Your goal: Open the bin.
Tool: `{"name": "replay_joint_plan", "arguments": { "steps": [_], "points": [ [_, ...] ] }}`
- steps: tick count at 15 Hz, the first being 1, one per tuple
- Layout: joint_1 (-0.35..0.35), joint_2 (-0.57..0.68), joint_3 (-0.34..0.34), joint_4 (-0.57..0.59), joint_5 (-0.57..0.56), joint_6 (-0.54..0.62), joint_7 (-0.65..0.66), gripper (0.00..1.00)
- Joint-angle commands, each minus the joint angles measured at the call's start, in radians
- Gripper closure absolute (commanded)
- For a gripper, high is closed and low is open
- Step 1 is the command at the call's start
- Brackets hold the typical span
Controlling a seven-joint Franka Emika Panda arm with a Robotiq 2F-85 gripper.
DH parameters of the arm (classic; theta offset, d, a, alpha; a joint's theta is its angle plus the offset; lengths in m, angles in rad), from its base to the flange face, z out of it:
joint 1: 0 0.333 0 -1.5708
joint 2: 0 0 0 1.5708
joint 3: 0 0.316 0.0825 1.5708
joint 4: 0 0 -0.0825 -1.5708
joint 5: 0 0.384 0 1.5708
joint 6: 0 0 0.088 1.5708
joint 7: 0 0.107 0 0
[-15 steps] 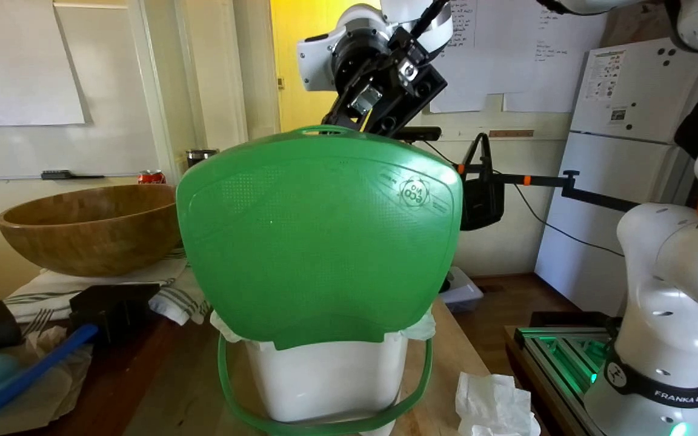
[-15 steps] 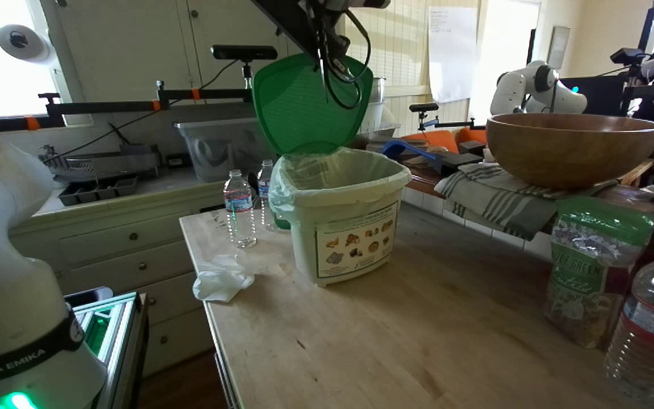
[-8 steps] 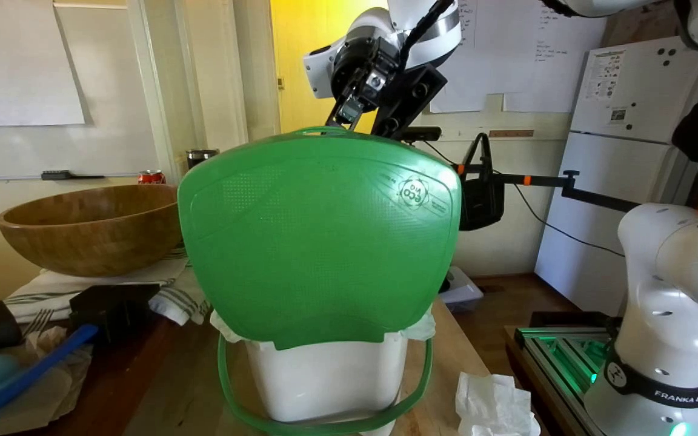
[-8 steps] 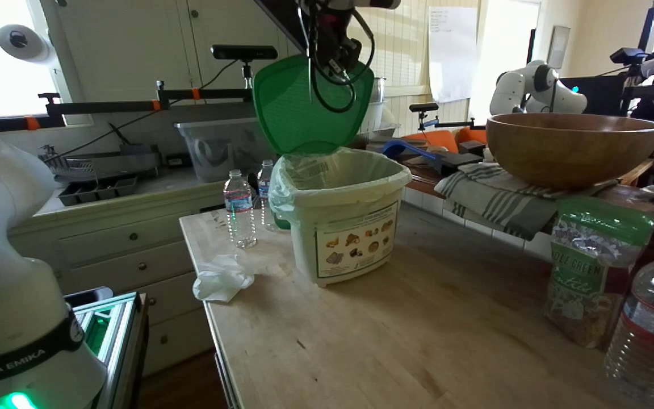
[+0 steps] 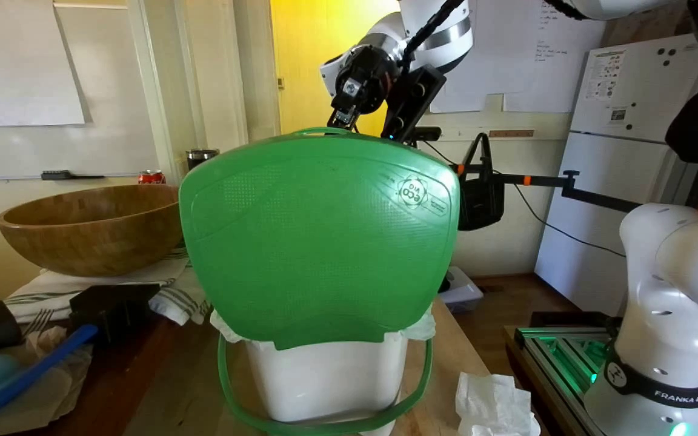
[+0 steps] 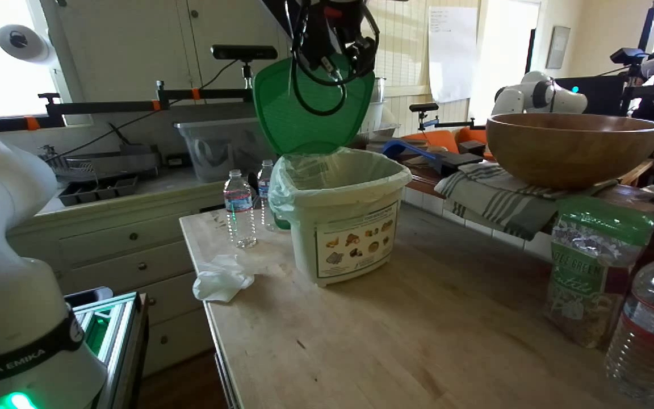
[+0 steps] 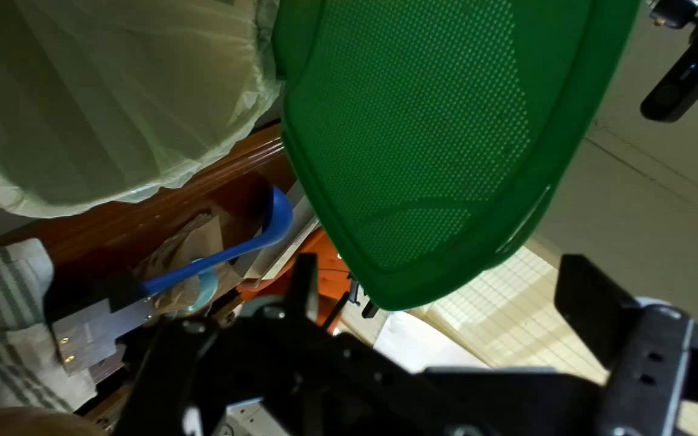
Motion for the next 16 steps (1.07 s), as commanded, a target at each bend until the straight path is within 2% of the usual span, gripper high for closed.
{"name": "replay_joint_plan", "arguments": {
  "steps": [1,7,8,16],
  "points": [
    [-0.022,-0.045,-0.022,-0.049,-0.022,0.037,0.058,0.00],
    [-0.057,-0.011,-0.070,-0.025,-0.130,0.002,0.127,0.00],
    [-0.040,-0.012,-0.073,-0.017,-0.093,0.010,0.085,0.00],
    [-0.044,-0.007,-0.080,-0.017,-0.118,0.010,0.109,0.00]
  ]
}}
